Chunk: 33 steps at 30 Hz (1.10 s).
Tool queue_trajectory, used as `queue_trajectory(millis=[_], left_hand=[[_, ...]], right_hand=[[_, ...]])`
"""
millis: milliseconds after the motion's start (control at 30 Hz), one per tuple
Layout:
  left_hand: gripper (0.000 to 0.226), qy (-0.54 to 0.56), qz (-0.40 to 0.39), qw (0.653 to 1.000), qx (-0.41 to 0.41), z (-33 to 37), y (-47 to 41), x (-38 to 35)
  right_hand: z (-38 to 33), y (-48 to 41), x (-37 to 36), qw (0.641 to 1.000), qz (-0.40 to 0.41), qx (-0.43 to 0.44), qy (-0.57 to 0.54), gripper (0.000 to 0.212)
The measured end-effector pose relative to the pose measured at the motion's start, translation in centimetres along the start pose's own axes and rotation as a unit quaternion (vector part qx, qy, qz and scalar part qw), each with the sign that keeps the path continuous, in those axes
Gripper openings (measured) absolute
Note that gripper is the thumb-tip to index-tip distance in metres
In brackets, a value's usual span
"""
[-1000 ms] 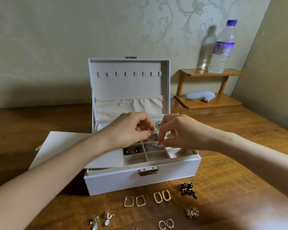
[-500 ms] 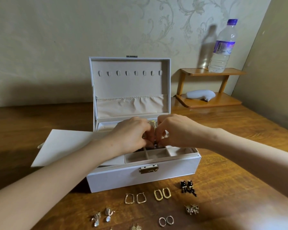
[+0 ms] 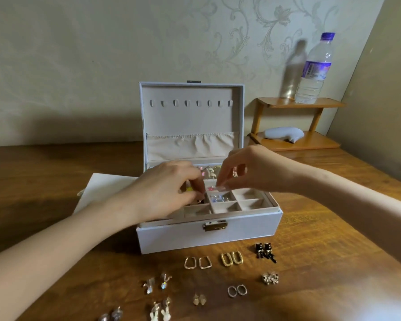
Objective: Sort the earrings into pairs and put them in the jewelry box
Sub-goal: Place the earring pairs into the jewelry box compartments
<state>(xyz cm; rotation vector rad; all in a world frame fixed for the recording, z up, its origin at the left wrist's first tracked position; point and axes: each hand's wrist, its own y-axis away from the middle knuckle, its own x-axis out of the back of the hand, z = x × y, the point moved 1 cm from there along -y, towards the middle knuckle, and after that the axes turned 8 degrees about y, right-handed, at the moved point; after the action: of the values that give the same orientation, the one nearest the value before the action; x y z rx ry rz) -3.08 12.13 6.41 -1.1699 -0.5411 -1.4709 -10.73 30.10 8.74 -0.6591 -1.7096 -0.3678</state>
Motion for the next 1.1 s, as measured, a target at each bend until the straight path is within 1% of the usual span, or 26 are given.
queue_trajectory(millis=[133, 233, 400, 533, 633, 767, 867, 967, 1100], left_hand=[[0.003, 0.013, 0.046, 0.999, 0.008, 0.0, 3.6, 3.0], [0.003, 0.001, 0.071, 0.997, 0.025, -0.4, 6.6, 5.3], [0.006, -0.006, 0.118, 0.989, 0.094, -2.4, 12.4, 8.5], [0.006, 0.008, 0.129, 0.975, 0.181, -4.8, 16.5, 9.0], [0.01, -0.006, 0.108, 0.962, 0.251, -7.4, 18.7, 8.6], [0.016, -0.027, 0.079, 0.94, 0.33, -10.7, 20.4, 7.6], [0.018, -0.021, 0.057, 0.942, 0.331, -12.0, 20.8, 6.9], [0.02, -0.002, 0.042, 0.948, 0.316, -12.8, 21.0, 6.2], [0.014, 0.016, 0.042, 0.946, 0.32, -13.4, 20.8, 5.5]], right_hand=[[-3.4, 0.3, 0.2, 0.993, -0.025, 0.018, -0.116, 0.011], [-6.3, 0.1, -0.6, 0.985, -0.05, 0.05, -0.155, 0.009], [-12.0, -0.6, -3.1, 0.97, -0.098, 0.128, -0.181, 0.014], [-16.4, -1.8, -6.3, 0.951, -0.133, 0.166, -0.224, 0.019], [-19.0, -3.2, -9.0, 0.951, -0.147, 0.167, -0.216, 0.027], [-21.3, -5.9, -12.2, 0.968, -0.114, 0.131, -0.183, 0.034], [-22.4, -8.1, -14.2, 0.982, -0.081, 0.103, -0.138, 0.033], [-22.9, -9.7, -15.5, 0.99, -0.067, 0.08, -0.097, 0.027], [-22.9, -10.5, -16.3, 0.991, -0.06, 0.071, -0.097, 0.015]])
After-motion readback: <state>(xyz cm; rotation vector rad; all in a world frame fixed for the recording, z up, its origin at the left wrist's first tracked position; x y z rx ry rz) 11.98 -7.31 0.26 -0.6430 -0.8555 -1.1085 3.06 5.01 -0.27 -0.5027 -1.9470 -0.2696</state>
